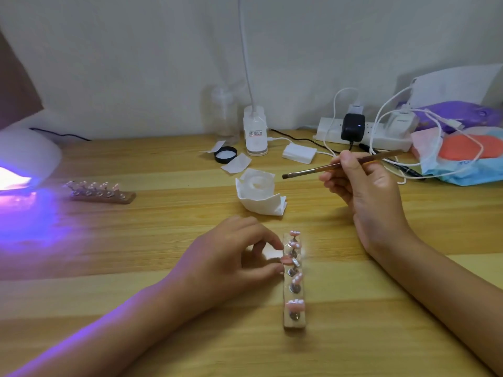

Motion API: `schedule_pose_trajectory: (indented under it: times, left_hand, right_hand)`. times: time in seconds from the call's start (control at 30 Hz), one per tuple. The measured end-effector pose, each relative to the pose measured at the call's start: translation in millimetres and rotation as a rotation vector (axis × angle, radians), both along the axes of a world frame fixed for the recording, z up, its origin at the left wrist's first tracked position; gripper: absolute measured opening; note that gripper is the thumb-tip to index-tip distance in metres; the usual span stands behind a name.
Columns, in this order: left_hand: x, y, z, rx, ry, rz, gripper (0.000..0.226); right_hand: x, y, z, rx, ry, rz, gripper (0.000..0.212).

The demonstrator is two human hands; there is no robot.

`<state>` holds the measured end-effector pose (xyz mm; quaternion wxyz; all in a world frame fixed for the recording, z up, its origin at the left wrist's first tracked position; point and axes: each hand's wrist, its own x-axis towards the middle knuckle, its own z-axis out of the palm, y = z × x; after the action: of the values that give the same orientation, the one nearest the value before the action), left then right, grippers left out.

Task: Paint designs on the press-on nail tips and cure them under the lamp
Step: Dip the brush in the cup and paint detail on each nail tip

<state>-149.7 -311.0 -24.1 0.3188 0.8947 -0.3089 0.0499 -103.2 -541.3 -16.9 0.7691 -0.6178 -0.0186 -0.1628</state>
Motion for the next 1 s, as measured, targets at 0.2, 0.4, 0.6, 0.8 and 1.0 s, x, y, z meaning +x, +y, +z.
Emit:
schedule_pose_trajectory:
  times: [0.2,0.4,0.6,0.8,1.0]
  left_hand:
    - [-4.4,-4.2,-0.7,0.014,-0.050,-0.011,0.025]
    - [-3.4,-4.8,-1.2,-0.025,-0.030,-0.028,0.026]
    - [-2.6,-7.5,-1.8,-0.031,-0.029,-0.020,0.025]
    - [0.5,-9.3,-2.4,-0.143,0.105,-0.030,0.028]
    - [3.2,-5.4,-1.3,-0.241,0.291,0.011,0.007]
  right_hand:
    - [-2.2,2.9,1.2,-0.055,-0.013,-0.003,0.017]
    - [-1.9,2.5,0.9,-0.065,-0.014,0.005,0.018]
    - [-0.1,2.6,-0.1,-0.065,-0.017,-0.002,0.018]
    - [-0.1,1.9,-0.9,-0.075,-0.026,0.009,0.017]
    - [-2.3,2.4,0.7,-0.070,-0.041,-0.010,0.017]
